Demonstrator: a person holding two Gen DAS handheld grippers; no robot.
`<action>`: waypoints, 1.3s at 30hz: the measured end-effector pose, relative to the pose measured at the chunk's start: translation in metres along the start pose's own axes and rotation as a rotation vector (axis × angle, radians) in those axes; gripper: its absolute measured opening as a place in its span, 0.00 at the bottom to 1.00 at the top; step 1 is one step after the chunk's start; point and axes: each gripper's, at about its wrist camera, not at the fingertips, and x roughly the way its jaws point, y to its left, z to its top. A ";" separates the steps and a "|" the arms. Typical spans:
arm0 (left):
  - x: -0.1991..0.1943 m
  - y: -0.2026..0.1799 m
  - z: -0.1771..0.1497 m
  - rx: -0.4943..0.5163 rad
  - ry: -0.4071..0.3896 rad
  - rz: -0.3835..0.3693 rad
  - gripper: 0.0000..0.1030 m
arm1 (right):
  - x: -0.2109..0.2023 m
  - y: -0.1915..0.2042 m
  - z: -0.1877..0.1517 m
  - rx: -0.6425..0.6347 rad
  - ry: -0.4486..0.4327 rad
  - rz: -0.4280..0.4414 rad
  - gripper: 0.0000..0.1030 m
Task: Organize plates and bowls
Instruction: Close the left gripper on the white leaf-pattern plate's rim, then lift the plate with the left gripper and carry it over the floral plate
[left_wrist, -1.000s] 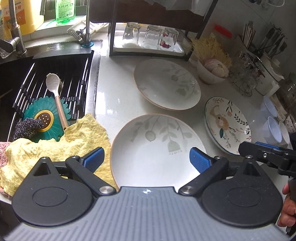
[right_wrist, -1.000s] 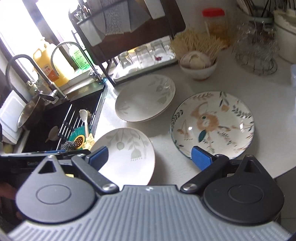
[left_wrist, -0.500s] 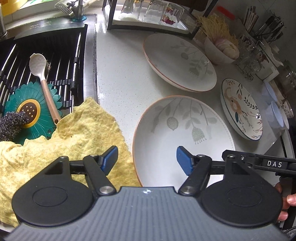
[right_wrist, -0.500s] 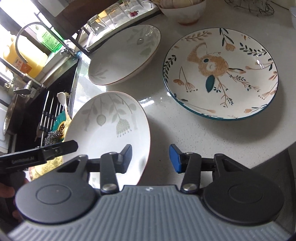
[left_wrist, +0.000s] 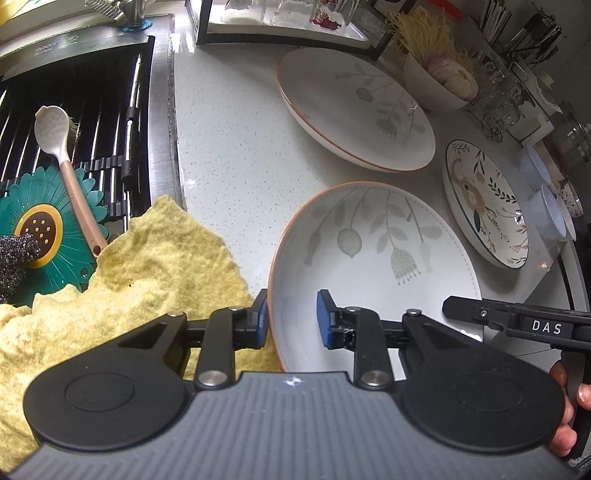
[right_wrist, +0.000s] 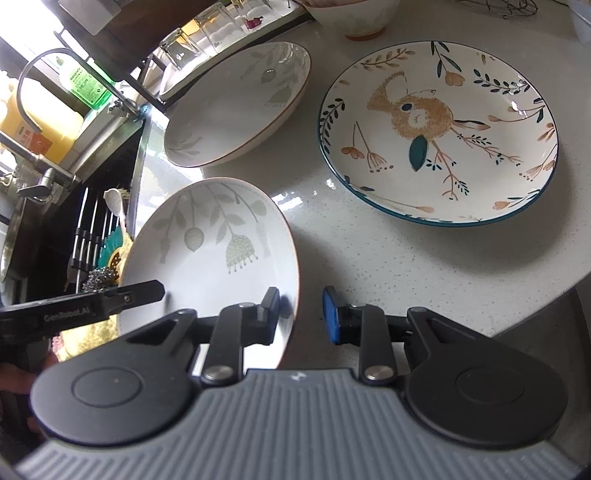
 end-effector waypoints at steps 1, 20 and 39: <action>0.000 0.000 0.000 0.000 -0.002 0.002 0.29 | 0.001 0.001 0.000 0.002 0.002 0.011 0.27; -0.016 -0.001 0.009 -0.011 -0.009 -0.026 0.28 | -0.010 0.006 0.008 0.025 -0.042 0.036 0.20; -0.064 -0.050 0.054 -0.019 -0.086 -0.132 0.28 | -0.090 0.004 0.041 0.001 -0.247 0.038 0.20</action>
